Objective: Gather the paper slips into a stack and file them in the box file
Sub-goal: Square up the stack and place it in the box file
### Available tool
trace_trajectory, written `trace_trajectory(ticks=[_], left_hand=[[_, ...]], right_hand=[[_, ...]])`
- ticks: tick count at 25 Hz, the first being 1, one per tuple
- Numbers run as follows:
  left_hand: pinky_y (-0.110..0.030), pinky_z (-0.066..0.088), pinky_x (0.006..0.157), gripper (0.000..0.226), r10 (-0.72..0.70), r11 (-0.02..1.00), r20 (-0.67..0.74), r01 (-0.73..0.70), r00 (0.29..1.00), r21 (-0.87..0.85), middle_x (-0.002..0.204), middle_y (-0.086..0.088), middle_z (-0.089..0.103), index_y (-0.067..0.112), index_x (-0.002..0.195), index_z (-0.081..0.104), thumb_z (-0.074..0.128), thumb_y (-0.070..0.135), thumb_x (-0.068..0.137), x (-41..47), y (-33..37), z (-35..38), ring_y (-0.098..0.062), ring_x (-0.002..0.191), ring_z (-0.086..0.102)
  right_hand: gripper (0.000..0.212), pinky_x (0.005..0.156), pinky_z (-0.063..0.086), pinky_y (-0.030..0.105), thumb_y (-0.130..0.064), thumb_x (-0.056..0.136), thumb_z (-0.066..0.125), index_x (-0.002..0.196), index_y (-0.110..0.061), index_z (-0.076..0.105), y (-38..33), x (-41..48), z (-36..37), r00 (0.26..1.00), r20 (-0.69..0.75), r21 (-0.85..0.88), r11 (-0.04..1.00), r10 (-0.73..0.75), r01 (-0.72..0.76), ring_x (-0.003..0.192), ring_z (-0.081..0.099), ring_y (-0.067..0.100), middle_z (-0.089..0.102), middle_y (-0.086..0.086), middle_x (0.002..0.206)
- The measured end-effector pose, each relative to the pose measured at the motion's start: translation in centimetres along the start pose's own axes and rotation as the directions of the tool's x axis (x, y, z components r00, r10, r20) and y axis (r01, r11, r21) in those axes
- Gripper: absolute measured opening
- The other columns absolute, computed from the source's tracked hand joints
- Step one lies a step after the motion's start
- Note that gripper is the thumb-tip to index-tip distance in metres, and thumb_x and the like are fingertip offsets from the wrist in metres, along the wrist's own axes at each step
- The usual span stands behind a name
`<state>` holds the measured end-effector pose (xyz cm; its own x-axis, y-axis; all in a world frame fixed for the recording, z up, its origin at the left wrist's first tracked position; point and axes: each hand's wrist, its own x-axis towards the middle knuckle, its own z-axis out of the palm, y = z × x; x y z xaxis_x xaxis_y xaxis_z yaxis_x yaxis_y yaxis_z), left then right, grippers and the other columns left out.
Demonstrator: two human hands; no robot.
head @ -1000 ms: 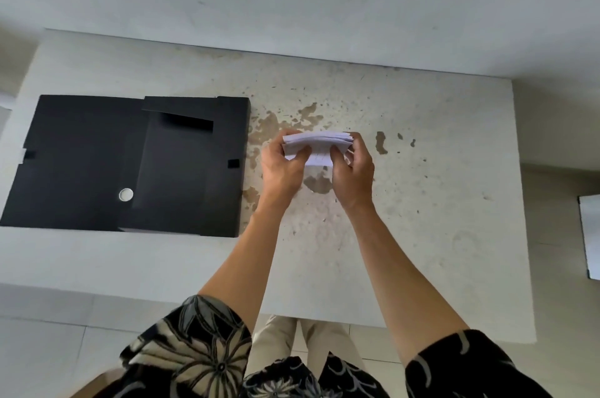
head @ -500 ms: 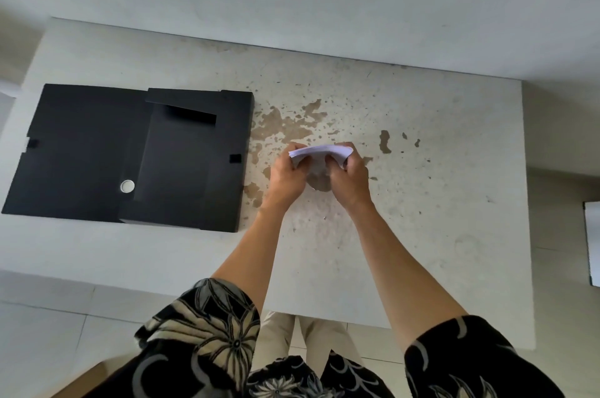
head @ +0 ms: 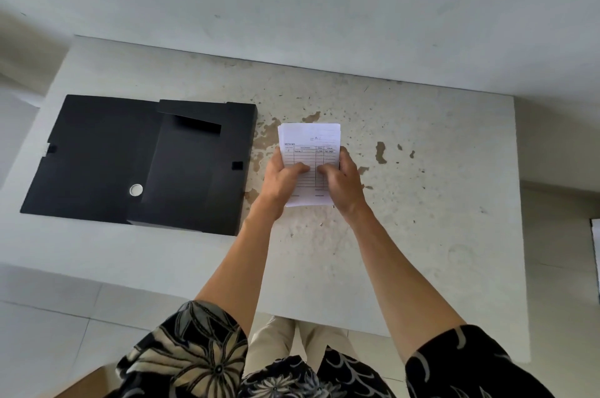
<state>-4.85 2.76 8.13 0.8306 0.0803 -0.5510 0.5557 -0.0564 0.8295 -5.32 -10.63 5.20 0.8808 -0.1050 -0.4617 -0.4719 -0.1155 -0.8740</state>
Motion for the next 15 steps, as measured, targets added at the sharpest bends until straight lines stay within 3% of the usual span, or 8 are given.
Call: trace_trajectory(ticks=[3,6,9,12,15], left_hand=[[-0.023,0.044,0.069,0.035,0.018,0.992,0.017,-0.020,1.000,0.122,0.101,0.007,0.067,0.032,0.105,0.058,0.063,0.001,0.089,-0.2,0.2,-0.4,-0.011,0.093,0.062],[-0.023,0.045,0.068,0.039,-0.006,0.983,0.000,0.006,1.000,0.183,0.105,0.005,0.066,0.025,0.117,0.056,0.062,-0.001,0.088,-0.6,0.2,-1.8,-0.012,0.096,0.061],[-0.022,0.047,0.072,0.049,-0.007,0.977,0.017,0.003,1.000,0.211,0.115,0.002,0.065,0.022,0.129,0.054,0.060,-0.003,0.087,-0.9,0.1,-4.0,-0.012,0.103,0.061],[-0.025,0.048,0.082,0.053,0.003,0.970,-0.029,0.004,1.000,0.242,0.125,0.001,0.063,0.022,0.135,0.049,0.061,-0.001,0.089,-0.2,0.0,-7.8,-0.018,0.113,0.059],[-0.033,0.047,0.088,0.049,0.032,0.956,-0.171,0.020,0.985,0.292,0.127,0.002,0.061,0.023,0.135,0.047,0.061,0.001,0.093,1.1,0.8,-14.0,-0.018,0.115,0.057]], right_hand=[[0.041,0.070,0.047,0.027,-0.016,0.088,0.050,0.129,-0.020,0.048,-0.3,-0.6,0.7,0.998,0.052,-0.063,0.997,-0.038,0.041,0.097,0.063,0.019,0.065,-0.008,0.109],[0.061,0.065,0.045,0.018,-0.018,0.096,0.046,0.153,-0.028,0.029,-0.3,-1.1,1.9,0.989,0.112,-0.171,0.979,-0.097,0.115,0.096,0.061,0.021,0.060,-0.004,0.122],[0.077,0.076,0.058,0.035,-0.023,0.093,0.040,0.160,-0.039,0.008,-0.6,-1.3,3.6,0.977,0.164,-0.240,0.955,-0.136,0.173,0.097,0.063,0.023,0.057,-0.004,0.124],[0.071,0.084,0.057,0.037,-0.026,0.099,0.045,0.158,-0.044,0.009,-0.7,-0.9,6.0,0.971,0.216,-0.110,0.985,-0.103,0.129,0.104,0.065,0.022,0.061,-0.006,0.129],[0.054,0.078,0.061,0.041,-0.036,0.100,0.055,0.150,-0.035,0.035,-1.1,-0.3,9.1,0.986,0.162,-0.064,0.997,-0.022,0.033,0.089,0.072,0.027,0.073,0.008,0.110]])
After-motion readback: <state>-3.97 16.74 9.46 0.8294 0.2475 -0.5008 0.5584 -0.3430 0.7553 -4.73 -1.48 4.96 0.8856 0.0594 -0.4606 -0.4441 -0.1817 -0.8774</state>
